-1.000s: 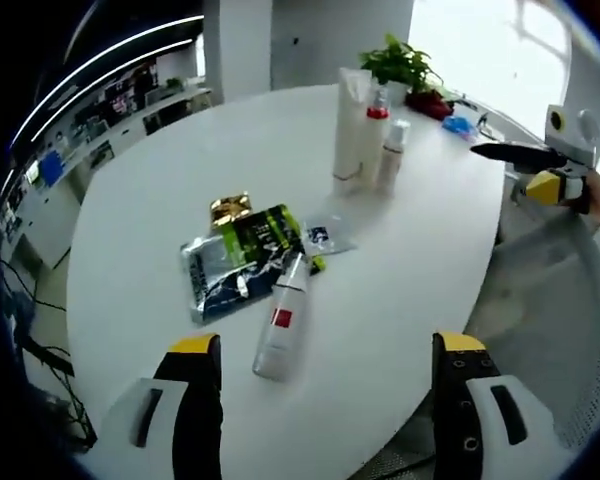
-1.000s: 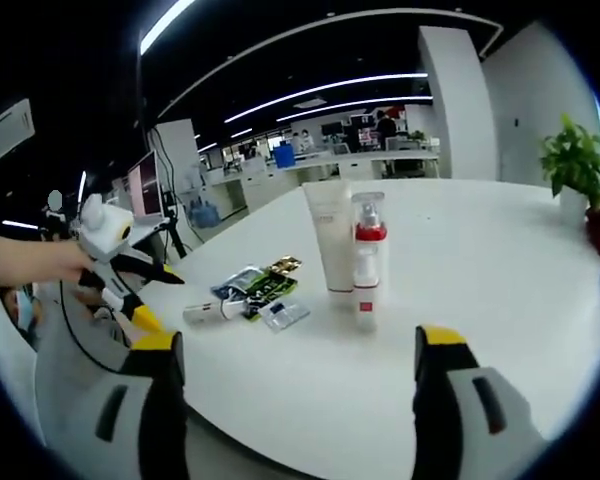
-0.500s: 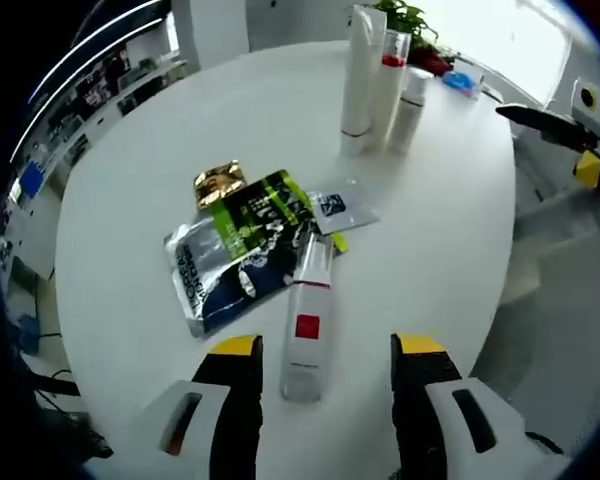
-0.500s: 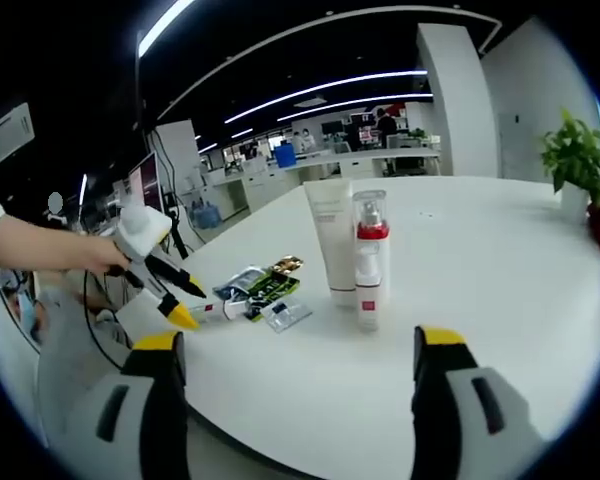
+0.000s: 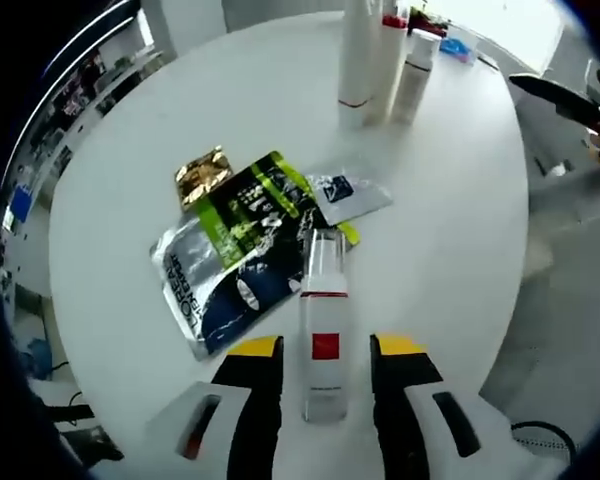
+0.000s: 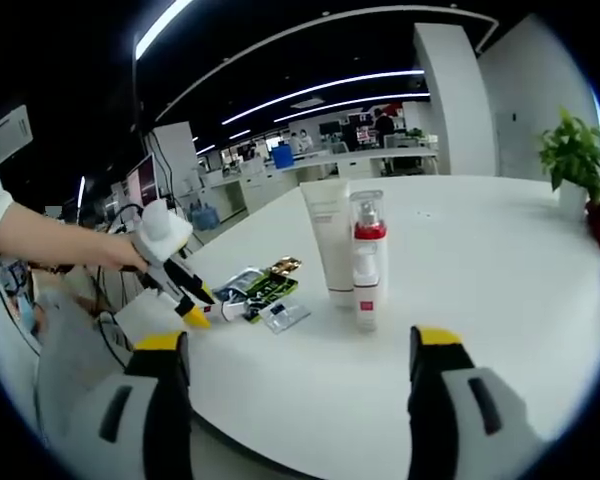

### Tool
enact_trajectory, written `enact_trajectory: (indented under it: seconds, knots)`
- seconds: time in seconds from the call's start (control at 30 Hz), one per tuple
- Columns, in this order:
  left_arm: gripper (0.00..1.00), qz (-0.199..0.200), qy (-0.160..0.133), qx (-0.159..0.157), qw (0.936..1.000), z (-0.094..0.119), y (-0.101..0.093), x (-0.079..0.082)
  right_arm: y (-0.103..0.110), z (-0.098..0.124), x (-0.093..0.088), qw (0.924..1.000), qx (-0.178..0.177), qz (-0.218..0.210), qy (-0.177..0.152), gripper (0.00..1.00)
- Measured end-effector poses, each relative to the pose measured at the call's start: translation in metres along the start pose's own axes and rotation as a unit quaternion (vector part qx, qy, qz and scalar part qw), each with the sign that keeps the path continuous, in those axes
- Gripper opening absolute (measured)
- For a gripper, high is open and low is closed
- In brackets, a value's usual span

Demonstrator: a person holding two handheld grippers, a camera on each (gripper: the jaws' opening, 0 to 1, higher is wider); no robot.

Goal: Arrange the skincare products in the storage area until every visible bottle or jar stands upright without overlapping.

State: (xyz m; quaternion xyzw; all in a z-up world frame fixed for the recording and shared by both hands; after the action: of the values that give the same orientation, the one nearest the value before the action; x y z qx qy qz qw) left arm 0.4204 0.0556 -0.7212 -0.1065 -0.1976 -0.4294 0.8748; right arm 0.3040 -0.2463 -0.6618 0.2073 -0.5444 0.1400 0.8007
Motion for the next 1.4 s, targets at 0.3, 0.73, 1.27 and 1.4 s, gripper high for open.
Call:
enact_trajectory:
  seconds: [0.3, 0.73, 1.27, 1.4]
  knots:
    - [0.21, -0.018, 0.013, -0.007, 0.9997, -0.006, 0.001, 0.0, 0.0, -0.001, 0.001, 1.0, 0.0, 0.0, -0.002, 0.88]
    - [0.17, -0.009, 0.017, -0.009, 0.9998, -0.008, 0.002, -0.002, 0.0, -0.004, -0.001, 1.0, 0.003, -0.001, 0.004, 0.86]
    - [0.17, 0.018, -0.02, 0.0, 0.9996, 0.006, -0.006, -0.001, 0.0, -0.004, -0.001, 1.0, 0.006, -0.002, 0.006, 0.85]
    - [0.16, 0.034, -0.043, -0.003, 0.9985, 0.013, -0.013, -0.002, 0.001, -0.004, -0.001, 0.9999, 0.007, -0.001, 0.007, 0.85]
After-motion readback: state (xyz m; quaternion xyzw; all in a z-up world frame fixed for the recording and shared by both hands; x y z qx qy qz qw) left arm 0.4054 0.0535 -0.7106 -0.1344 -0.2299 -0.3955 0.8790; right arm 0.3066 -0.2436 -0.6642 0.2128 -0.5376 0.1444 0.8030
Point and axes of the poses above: the point that each gripper's makers call its tool centre point, and the gripper's own axes: z roughly backward along the fingers, y roughly to its left, x roughly out of its top, the point moved 10 cm from there along z, roughly backward along the fingers, and after that the axes turned 4 degrees about -y, right-handed, at the moved point
